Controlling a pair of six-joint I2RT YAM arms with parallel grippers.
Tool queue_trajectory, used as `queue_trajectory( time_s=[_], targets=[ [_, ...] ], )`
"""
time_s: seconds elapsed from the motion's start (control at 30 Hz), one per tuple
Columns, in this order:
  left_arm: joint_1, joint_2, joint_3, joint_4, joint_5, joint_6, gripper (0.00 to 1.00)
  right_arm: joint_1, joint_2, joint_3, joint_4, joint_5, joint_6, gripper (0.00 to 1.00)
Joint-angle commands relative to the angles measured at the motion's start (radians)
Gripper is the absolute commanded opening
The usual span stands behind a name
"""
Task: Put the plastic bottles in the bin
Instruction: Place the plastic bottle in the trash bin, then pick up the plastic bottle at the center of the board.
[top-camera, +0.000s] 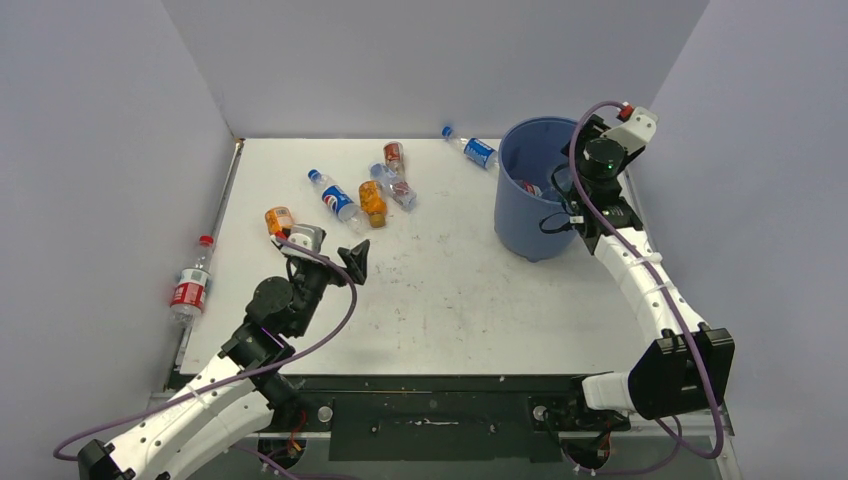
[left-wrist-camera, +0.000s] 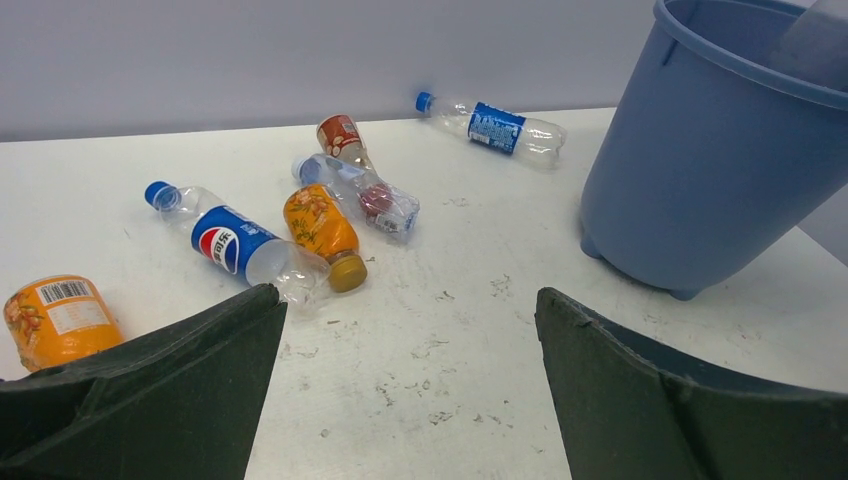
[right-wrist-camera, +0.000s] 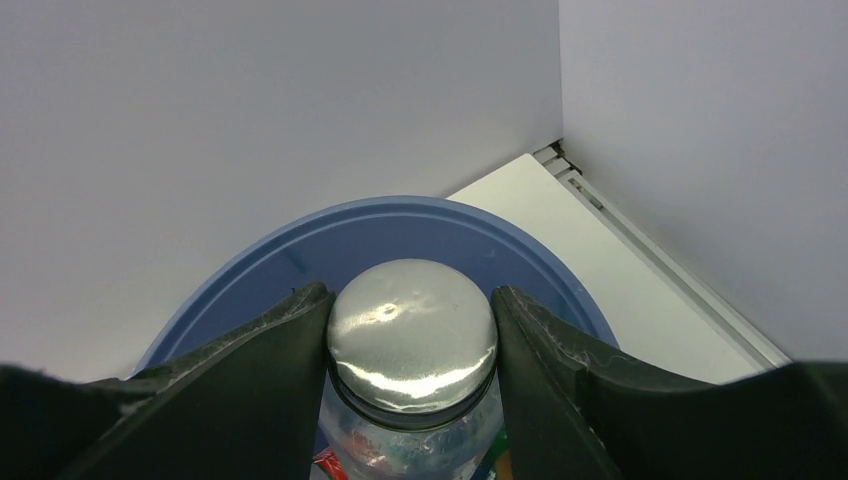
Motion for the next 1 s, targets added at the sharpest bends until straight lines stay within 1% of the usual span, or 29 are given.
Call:
queue_trajectory(
  time_s=[0.0, 0.13, 0.2, 0.27, 0.33, 0.43, 0.53, 0.67, 0.73, 0.8, 0.9, 0.97],
  targets=[
    [-0.010, -0.009, 0.054, 0.013, 0.009, 0.015, 0.96, -0.007, -0.025, 0.026, 0.024, -0.057, 0.029, 0.58],
    [-0.011, -0.012, 0.054, 0.013, 0.002, 0.017, 0.96, -0.006, -0.038, 0.047, 0.006, -0.079, 0.042, 0.79],
    [-0.012, -0.011, 0.053, 0.011, -0.003, 0.017, 0.96, -0.006, -0.047, 0.065, -0.005, -0.091, 0.049, 0.87],
    [-0.013, -0.011, 0.054, 0.010, -0.010, 0.017, 0.96, 0.001, -0.060, 0.086, -0.020, -0.102, 0.057, 0.93],
    [-0.012, -0.009, 0.055, 0.008, -0.017, 0.018, 0.96, 0.017, -0.078, 0.106, -0.034, -0.111, 0.065, 0.97],
    [-0.013, -0.007, 0.056, 0.004, -0.036, 0.018, 0.96, 0.074, -0.122, 0.127, -0.050, -0.116, 0.061, 0.99],
    [-0.012, 0.000, 0.061, -0.013, -0.088, 0.021, 0.96, 0.182, -0.178, 0.129, -0.053, -0.137, 0.041, 1.00],
    [-0.013, 0.033, 0.089, -0.069, -0.209, 0.014, 0.96, 0.305, -0.248, 0.080, -0.060, -0.260, 0.031, 1.00],
    [-0.011, 0.059, 0.115, -0.108, -0.244, 0.017, 0.96, 0.367, -0.274, 0.037, -0.062, -0.339, 0.016, 1.00],
    [-0.006, 0.098, 0.143, -0.152, -0.274, 0.012, 0.96, 0.436, -0.293, -0.016, -0.069, -0.387, 0.009, 0.99],
    [0.038, 0.159, 0.182, -0.249, -0.302, -0.051, 0.96, 0.554, -0.296, -0.099, -0.087, -0.405, -0.008, 0.99],
    [0.106, 0.197, 0.211, -0.301, -0.263, -0.115, 0.96, 0.624, -0.283, -0.158, -0.089, -0.398, -0.011, 0.99]
  ],
)
